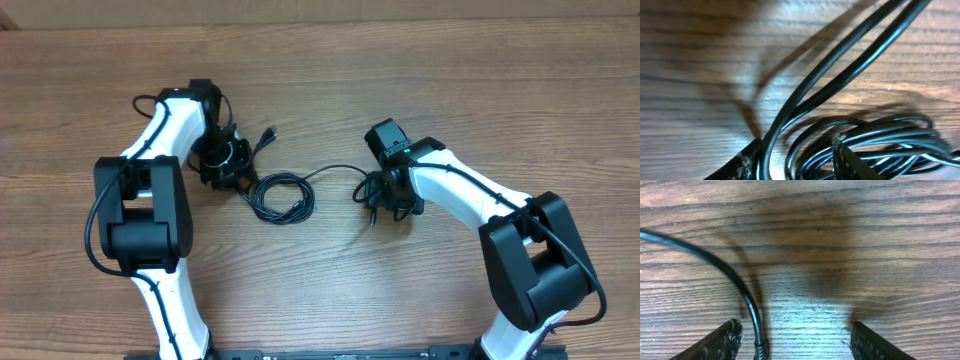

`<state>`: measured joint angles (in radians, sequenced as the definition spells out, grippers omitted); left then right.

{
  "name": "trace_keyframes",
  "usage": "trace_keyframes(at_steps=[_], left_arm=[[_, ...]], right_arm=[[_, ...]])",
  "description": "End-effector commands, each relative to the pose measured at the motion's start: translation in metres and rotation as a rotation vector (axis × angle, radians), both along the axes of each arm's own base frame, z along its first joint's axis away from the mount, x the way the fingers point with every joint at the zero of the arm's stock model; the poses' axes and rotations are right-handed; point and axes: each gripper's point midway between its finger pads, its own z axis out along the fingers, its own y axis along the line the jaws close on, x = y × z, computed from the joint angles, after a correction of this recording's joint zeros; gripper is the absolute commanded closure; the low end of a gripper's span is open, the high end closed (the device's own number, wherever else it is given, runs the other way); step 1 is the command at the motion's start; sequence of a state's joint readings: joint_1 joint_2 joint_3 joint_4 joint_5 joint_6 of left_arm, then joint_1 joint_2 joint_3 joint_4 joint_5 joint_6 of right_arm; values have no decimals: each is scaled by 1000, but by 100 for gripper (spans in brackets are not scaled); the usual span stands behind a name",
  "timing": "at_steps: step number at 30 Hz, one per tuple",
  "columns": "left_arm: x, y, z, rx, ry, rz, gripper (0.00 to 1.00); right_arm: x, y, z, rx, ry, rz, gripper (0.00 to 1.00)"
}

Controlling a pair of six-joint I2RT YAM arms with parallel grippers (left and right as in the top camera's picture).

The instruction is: Untangle cables

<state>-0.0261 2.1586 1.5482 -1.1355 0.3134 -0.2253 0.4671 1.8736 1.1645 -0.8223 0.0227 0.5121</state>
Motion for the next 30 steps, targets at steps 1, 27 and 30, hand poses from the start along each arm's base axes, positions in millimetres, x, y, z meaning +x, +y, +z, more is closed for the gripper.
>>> trace_keyframes(at_steps=[1, 27, 30], left_arm=[[-14, 13, -9, 141, 59, -21, 56], [-22, 8, -31, 328, 40, -34, 58], [-20, 0, -31, 277, 29, -57, 58]], right_arm=[[-4, 0, -4, -3, 9, 8, 32], [32, 92, 52, 293, -144, 270, 31], [27, 109, 52, 284, -175, 316, 31]])
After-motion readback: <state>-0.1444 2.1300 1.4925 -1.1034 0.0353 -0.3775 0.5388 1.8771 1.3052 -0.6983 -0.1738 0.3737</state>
